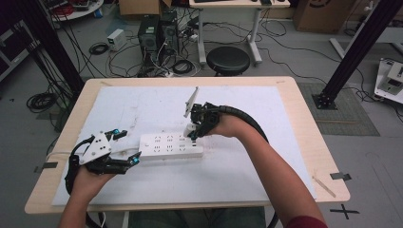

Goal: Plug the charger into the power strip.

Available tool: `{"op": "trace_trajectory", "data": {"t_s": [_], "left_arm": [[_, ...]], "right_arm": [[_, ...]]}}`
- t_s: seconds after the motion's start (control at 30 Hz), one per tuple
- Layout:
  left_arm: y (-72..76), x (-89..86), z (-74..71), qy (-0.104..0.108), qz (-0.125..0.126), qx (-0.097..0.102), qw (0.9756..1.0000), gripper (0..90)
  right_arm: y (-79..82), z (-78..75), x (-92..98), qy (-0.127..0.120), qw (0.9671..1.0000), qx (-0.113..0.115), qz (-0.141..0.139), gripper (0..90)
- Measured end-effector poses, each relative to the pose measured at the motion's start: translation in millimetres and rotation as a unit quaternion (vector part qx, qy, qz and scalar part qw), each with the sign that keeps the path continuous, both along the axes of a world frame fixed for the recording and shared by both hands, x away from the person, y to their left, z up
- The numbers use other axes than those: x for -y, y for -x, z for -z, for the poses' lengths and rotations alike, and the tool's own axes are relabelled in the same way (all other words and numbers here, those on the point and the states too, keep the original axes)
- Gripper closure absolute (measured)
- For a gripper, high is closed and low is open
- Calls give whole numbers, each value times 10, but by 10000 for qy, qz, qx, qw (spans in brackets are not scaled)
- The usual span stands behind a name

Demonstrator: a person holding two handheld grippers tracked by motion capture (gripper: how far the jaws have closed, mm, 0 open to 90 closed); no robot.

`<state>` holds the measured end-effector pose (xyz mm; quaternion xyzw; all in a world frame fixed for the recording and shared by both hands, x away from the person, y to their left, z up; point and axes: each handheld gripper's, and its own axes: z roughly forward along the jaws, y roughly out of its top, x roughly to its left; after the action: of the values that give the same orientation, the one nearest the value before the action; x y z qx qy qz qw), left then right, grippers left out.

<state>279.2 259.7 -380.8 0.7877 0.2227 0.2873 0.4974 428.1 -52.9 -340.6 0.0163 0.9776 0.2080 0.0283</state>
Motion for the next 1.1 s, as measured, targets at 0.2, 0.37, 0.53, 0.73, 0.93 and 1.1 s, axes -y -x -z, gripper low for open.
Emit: {"op": "trace_trajectory", "data": {"t_s": [0.2, 0.37, 0.53, 0.73, 0.93, 1.1], "left_arm": [[35, -73, 37, 2, -62, -19, 10000, 173], [52, -138, 63, 9, -112, -26, 9999, 173], [45, -183, 79, 54, -146, -43, 9999, 173], [23, -186, 96, 76, -141, -58, 9999, 173], [4, -177, 123, 85, -130, -90, 9998, 174], [-3, -180, 129, 81, -131, -92, 9998, 173]], "right_arm": [[-65, 48, -227, 332, 9991, -51, -275, 631], [-117, 91, -361, 573, 9974, -117, -415, 631], [-151, 113, -442, 696, 9961, -95, -534, 631], [-192, 152, -471, 815, 9949, -103, -586, 631], [-214, 165, -466, 791, 9952, -77, -570, 631], [-228, 169, -466, 789, 9952, -128, -558, 631]]}}
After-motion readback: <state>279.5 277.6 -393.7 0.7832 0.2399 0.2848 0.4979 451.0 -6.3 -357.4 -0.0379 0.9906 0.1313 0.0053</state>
